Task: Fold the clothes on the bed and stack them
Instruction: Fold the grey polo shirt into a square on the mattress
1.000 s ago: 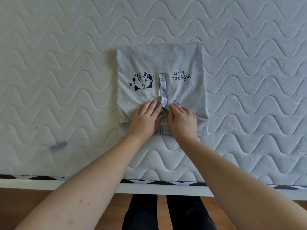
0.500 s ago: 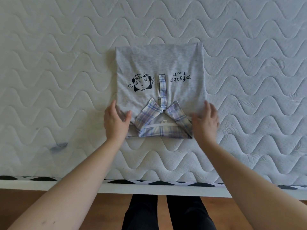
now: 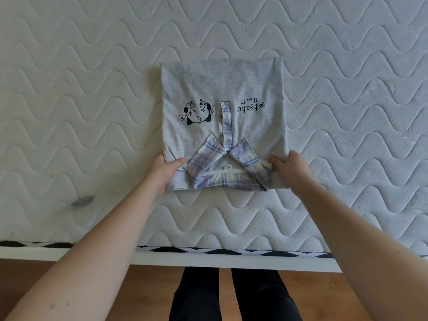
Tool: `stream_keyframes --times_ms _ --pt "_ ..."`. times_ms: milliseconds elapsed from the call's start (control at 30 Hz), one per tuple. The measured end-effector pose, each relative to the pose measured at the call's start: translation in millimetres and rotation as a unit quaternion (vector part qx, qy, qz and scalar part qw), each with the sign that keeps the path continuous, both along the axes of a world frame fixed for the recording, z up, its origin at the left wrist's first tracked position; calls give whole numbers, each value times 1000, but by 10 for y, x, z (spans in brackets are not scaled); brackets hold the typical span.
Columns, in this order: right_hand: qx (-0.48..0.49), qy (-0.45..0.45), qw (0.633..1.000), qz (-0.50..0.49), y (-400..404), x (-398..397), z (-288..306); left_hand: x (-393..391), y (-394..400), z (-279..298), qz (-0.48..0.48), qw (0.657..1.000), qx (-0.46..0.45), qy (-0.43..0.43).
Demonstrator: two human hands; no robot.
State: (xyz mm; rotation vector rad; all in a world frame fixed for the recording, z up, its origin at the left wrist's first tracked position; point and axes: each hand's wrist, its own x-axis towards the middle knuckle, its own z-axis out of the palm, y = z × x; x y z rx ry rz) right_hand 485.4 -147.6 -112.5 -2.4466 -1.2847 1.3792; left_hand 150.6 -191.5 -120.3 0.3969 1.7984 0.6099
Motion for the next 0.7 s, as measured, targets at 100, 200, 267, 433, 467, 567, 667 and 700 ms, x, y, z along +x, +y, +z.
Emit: stream_keyframes --times_ms 100,200,267,433,467,567,667,700 --pt "18 -21 1000 -4 -151 -4 -9 -20 -55 11 -21 999 6 25" --pt "23 -26 999 -7 -263 -38 -17 -43 -112 24 -26 997 22 76" --pt "21 -20 999 -17 -296 -67 -6 -46 -124 39 -34 992 25 115" --pt "2 10 999 -45 -511 -203 45 -170 -84 60 -79 984 38 154" --pt "-3 22 998 -54 -602 -260 48 -224 -56 71 -94 980 43 169" --pt "-31 71 993 -91 -919 -519 67 -431 51 111 -142 960 66 234" --pt "-98 127 979 -122 -1107 -779 93 -634 101 102 -134 951 79 267" --pt "-114 145 973 -142 -1121 -820 106 -655 89 92 -116 958 79 251"
